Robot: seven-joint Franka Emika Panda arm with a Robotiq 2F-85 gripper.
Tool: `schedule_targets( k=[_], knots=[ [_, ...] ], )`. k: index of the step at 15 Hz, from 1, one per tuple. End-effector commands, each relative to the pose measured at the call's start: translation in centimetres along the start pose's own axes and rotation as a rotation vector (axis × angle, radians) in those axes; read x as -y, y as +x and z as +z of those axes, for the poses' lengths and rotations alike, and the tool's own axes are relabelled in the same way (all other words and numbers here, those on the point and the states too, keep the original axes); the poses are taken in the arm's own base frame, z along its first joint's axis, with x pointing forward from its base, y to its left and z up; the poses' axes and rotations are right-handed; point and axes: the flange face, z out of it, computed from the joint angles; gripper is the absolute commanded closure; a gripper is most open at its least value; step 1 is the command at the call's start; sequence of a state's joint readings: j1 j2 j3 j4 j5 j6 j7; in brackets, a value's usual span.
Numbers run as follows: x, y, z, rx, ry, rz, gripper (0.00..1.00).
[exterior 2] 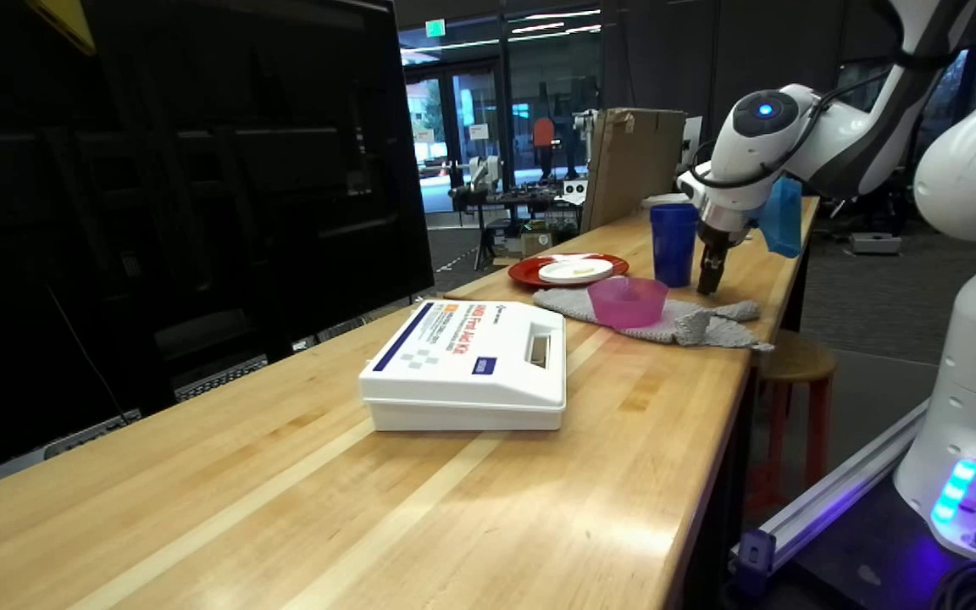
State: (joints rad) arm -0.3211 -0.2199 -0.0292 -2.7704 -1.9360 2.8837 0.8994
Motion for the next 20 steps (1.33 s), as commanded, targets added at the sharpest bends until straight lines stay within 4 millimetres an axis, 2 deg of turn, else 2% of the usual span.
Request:
schedule_targets(
  k=[1,9,13,14,18,20],
  knots=[
    [-0.6,-0.2,-0.3,0.037,-0.017,-0.195,0.0],
    [-1.9,0.3,0.8,0.256,-0.006,-0.57,0.0],
    [-1.2,1.9,0.5,0.172,0.1,-0.753,0.0],
    [-1.3,1.4,0.9,0.219,0.064,-0.688,0.0],
    [-1.0,2.0,0.6,0.186,0.091,-0.742,0.0],
    [-1.0,2.0,0.4,0.192,0.045,-0.789,0.0]
  ],
)
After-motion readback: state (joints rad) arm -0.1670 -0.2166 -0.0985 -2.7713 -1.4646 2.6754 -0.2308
